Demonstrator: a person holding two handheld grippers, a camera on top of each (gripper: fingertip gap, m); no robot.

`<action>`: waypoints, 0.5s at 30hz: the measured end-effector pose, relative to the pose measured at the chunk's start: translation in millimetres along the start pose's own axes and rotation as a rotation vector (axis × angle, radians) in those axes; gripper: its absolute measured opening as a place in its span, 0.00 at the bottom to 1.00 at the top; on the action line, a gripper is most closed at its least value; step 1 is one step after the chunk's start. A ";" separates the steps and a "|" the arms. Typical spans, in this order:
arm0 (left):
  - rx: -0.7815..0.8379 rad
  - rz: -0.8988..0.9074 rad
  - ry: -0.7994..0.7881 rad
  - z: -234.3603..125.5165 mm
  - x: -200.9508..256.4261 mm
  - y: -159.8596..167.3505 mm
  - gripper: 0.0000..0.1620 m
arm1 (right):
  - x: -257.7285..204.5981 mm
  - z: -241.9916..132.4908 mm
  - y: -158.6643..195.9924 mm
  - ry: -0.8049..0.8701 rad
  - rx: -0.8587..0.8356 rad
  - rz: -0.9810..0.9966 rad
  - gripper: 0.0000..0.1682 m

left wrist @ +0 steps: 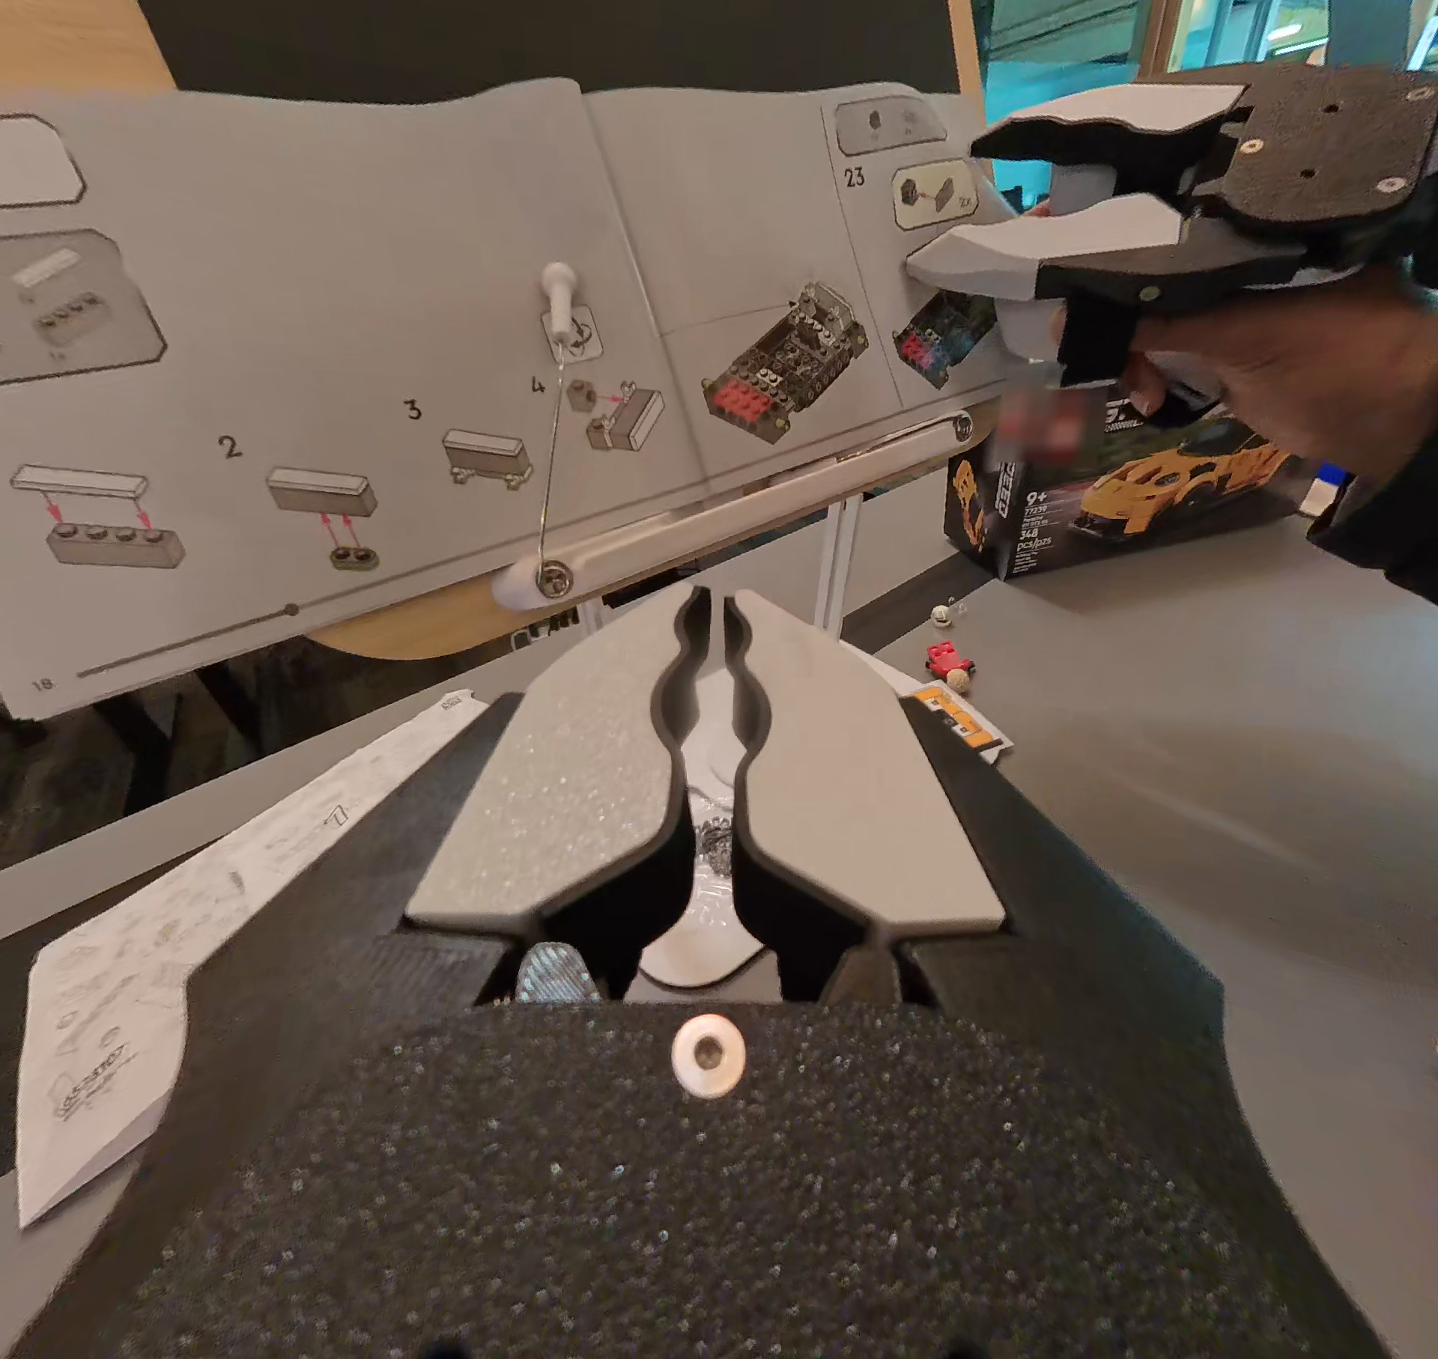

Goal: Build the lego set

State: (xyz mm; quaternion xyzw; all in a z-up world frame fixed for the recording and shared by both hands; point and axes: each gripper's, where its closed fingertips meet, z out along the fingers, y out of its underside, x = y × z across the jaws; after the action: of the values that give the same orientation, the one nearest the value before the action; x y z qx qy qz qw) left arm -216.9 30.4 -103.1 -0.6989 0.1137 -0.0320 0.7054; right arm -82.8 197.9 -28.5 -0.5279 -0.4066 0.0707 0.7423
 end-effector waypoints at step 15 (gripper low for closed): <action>-0.048 0.011 0.040 6.2 12.3 22.8 0.02 | -14.1 -15.2 -0.2 -0.046 0.080 -0.128 0.38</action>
State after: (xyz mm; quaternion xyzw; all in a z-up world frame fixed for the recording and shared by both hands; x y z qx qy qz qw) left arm -206.3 34.4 -127.1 -0.7143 0.1321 -0.0393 0.6861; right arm -81.9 179.3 -37.5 -0.4689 -0.4533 0.0514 0.7563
